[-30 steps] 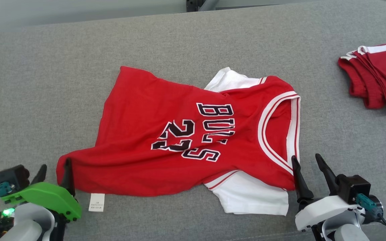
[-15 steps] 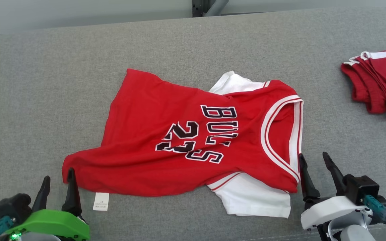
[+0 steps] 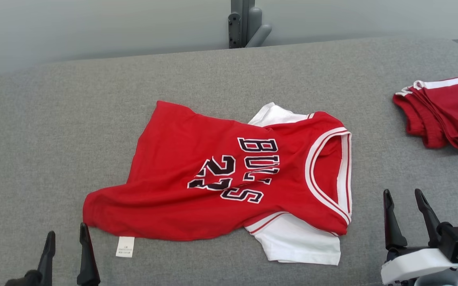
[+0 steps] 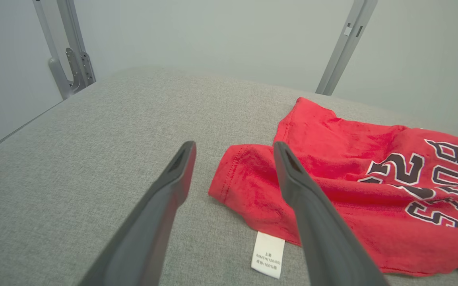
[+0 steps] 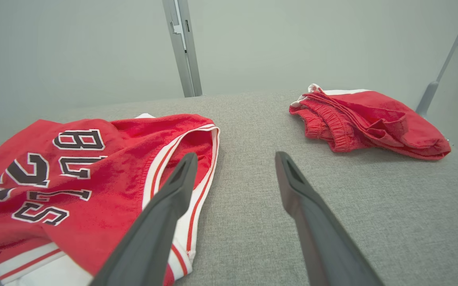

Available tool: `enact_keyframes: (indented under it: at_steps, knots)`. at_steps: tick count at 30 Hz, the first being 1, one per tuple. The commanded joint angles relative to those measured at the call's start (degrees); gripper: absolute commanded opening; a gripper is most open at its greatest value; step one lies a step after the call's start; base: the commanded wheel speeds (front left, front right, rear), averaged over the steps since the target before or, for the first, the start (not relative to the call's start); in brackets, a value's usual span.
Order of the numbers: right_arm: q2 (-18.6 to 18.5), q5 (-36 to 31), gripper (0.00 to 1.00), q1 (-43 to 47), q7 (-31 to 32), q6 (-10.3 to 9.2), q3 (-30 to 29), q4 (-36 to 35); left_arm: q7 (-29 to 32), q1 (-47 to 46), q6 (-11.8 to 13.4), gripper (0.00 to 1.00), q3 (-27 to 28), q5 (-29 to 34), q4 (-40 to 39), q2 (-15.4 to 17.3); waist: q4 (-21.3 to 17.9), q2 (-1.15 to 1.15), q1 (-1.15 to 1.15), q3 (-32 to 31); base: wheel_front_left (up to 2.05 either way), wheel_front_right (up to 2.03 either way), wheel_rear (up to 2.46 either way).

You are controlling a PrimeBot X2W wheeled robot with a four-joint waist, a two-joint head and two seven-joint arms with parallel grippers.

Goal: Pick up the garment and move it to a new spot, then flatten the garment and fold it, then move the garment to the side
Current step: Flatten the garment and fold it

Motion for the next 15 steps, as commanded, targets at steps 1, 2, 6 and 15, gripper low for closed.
enact_keyframes:
  at_steps: [1, 2, 6, 15]
  knots:
    - [-0.1, -0.2, 1.00, 1.1, 0.0, -0.07, -0.3, 0.0, -0.1, 1.6, -1.1, 1.00, 0.9, 1.1, 0.4, -1.0, -0.4, 0.30, 0.00, -1.5, 0.00, 0.00, 0.00]
    - [-0.1, -0.3, 1.00, 1.6, 0.0, -0.07, -0.4, 0.2, -0.2, 2.2, -2.4, 1.00, 2.0, 2.5, 0.8, -1.8, -0.5, 0.30, 0.00, -2.0, 0.00, 0.00, 0.00]
    - [-0.1, -0.1, 1.00, 3.2, 0.0, -0.07, -0.3, 1.7, -0.2, 4.6, -7.4, 1.00, 6.5, 7.9, 2.0, -5.5, -1.1, 0.30, 0.00, -3.6, 0.00, 0.00, 0.00]
    - [-0.1, -0.3, 1.00, 4.1, 0.0, -0.07, 2.6, 3.7, -0.2, 4.5, -14.7, 1.00, 14.0, 15.8, 2.1, -10.8, -0.7, 0.30, 0.00, -4.2, 0.00, 0.00, 0.00]
